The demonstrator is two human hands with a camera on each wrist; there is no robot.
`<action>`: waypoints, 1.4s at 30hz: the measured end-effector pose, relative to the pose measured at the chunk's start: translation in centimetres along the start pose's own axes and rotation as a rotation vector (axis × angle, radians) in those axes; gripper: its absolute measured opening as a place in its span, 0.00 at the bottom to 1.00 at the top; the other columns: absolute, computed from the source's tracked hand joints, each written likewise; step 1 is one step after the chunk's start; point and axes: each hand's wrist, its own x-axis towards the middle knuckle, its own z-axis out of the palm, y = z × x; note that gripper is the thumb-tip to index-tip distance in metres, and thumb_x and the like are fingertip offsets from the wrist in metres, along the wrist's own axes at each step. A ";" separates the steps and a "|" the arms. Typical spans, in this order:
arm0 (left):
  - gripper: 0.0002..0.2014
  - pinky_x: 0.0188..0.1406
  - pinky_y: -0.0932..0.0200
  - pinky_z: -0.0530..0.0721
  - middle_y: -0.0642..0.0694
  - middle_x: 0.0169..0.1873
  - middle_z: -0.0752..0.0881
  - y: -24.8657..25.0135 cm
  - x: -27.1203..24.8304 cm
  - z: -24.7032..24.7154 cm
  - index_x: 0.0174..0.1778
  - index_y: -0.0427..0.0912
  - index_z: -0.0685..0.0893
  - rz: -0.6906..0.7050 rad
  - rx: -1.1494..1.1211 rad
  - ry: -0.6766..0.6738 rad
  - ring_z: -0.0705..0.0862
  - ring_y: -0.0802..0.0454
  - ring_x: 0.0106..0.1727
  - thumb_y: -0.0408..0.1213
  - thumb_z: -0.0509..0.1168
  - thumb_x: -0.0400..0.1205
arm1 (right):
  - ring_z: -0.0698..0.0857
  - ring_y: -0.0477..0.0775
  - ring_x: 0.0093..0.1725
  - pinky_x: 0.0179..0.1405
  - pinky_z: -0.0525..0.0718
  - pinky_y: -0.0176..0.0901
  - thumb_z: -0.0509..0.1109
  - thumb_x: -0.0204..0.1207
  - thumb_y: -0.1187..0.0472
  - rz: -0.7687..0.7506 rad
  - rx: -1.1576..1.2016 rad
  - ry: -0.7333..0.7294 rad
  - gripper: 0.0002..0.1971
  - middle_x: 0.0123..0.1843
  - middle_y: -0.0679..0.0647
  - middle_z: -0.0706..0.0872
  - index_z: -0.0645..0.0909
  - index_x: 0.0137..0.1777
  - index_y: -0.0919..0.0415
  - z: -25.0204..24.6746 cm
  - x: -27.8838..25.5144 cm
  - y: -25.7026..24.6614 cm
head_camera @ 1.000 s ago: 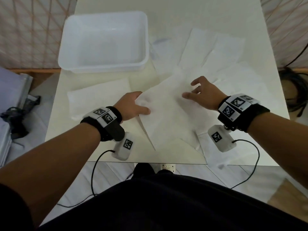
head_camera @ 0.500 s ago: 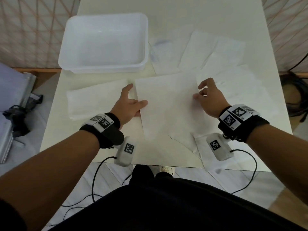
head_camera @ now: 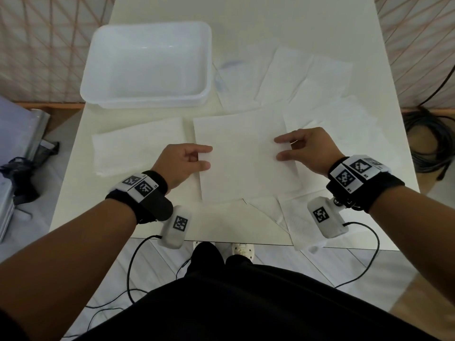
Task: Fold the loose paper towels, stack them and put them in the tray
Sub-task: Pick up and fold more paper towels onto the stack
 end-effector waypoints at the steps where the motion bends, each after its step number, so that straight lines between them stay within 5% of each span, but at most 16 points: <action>1: 0.17 0.42 0.77 0.77 0.48 0.34 0.77 -0.1 0.0 -0.2 0.55 0.52 0.88 0.004 -0.006 0.015 0.77 0.57 0.37 0.31 0.76 0.73 | 0.78 0.39 0.33 0.39 0.73 0.23 0.83 0.63 0.60 -0.003 0.005 0.003 0.17 0.31 0.44 0.79 0.88 0.52 0.48 -0.1 -0.1 0.0; 10: 0.20 0.35 0.79 0.75 0.53 0.34 0.79 -0.2 -0.5 -1.0 0.63 0.45 0.86 0.068 -0.006 0.111 0.79 0.69 0.31 0.28 0.74 0.75 | 0.75 0.37 0.26 0.33 0.72 0.19 0.83 0.62 0.61 -0.049 0.025 0.014 0.16 0.21 0.38 0.76 0.89 0.51 0.49 0.6 -0.1 -0.4; 15: 0.12 0.44 0.79 0.73 0.52 0.39 0.81 0.1 -0.6 -1.5 0.57 0.49 0.89 0.139 0.174 0.143 0.79 0.63 0.39 0.39 0.73 0.78 | 0.84 0.46 0.36 0.48 0.85 0.38 0.82 0.64 0.59 -0.064 0.057 -0.001 0.10 0.37 0.52 0.87 0.89 0.45 0.53 0.4 -0.1 -1.0; 18: 0.07 0.51 0.74 0.74 0.54 0.51 0.79 0.5 -0.7 -2.1 0.51 0.56 0.88 0.174 0.230 0.156 0.78 0.62 0.50 0.42 0.72 0.78 | 0.82 0.41 0.44 0.50 0.78 0.29 0.81 0.66 0.56 -0.127 -0.008 0.047 0.07 0.49 0.47 0.84 0.89 0.43 0.53 0.1 -0.1 -1.4; 21: 0.08 0.55 0.75 0.73 0.58 0.58 0.80 0.9 -0.8 -2.8 0.54 0.50 0.88 0.158 0.195 0.148 0.78 0.64 0.58 0.43 0.70 0.80 | 0.81 0.42 0.53 0.53 0.73 0.26 0.79 0.68 0.55 -0.126 -0.034 0.030 0.08 0.58 0.47 0.83 0.88 0.45 0.55 -0.4 -0.2 -2.2; 25: 0.07 0.40 0.68 0.83 0.54 0.38 0.87 1.7 -1.1 -2.9 0.47 0.42 0.85 0.048 -0.020 0.083 0.84 0.60 0.36 0.40 0.64 0.84 | 0.84 0.52 0.42 0.52 0.86 0.49 0.74 0.74 0.59 -0.068 0.057 -0.116 0.09 0.45 0.65 0.87 0.83 0.44 0.65 -0.7 -0.3 -3.2; 28: 0.10 0.29 0.68 0.78 0.58 0.25 0.84 1.2 -1.0 -2.6 0.44 0.39 0.84 0.022 0.037 0.077 0.78 0.61 0.25 0.42 0.64 0.84 | 0.85 0.52 0.36 0.40 0.88 0.39 0.74 0.75 0.58 -0.029 0.061 -0.137 0.08 0.38 0.59 0.86 0.82 0.44 0.64 -0.2 0.1 -3.1; 32: 0.12 0.31 0.63 0.74 0.51 0.24 0.85 -0.3 -0.7 -1.8 0.42 0.37 0.83 -0.029 0.197 0.078 0.78 0.63 0.22 0.44 0.65 0.83 | 0.85 0.54 0.35 0.41 0.83 0.46 0.73 0.75 0.53 0.025 -0.185 -0.165 0.10 0.33 0.55 0.86 0.82 0.44 0.60 1.1 0.7 -1.9; 35: 0.10 0.35 0.66 0.73 0.52 0.28 0.81 -1.6 -0.4 -1.0 0.44 0.41 0.81 -0.035 0.403 0.121 0.80 0.56 0.33 0.45 0.69 0.80 | 0.81 0.53 0.43 0.42 0.75 0.44 0.74 0.72 0.48 -0.003 -0.448 -0.075 0.13 0.42 0.50 0.82 0.79 0.48 0.55 2.4 0.5 -1.3; 38: 0.17 0.38 0.60 0.72 0.52 0.36 0.77 -1.7 -0.8 -0.4 0.53 0.44 0.77 0.029 0.533 0.201 0.77 0.52 0.39 0.48 0.72 0.76 | 0.81 0.54 0.48 0.45 0.80 0.49 0.75 0.70 0.48 -0.087 -0.561 0.039 0.22 0.55 0.51 0.77 0.74 0.60 0.54 3.2 -0.5 -1.4; 42: 0.21 0.54 0.53 0.75 0.46 0.54 0.79 -0.9 -1.7 1.6 0.65 0.42 0.77 0.334 0.650 0.265 0.74 0.51 0.54 0.45 0.67 0.78 | 0.73 0.59 0.69 0.63 0.77 0.55 0.68 0.77 0.54 -0.350 -0.638 0.002 0.25 0.72 0.55 0.73 0.70 0.73 0.55 4.7 -1.7 -2.0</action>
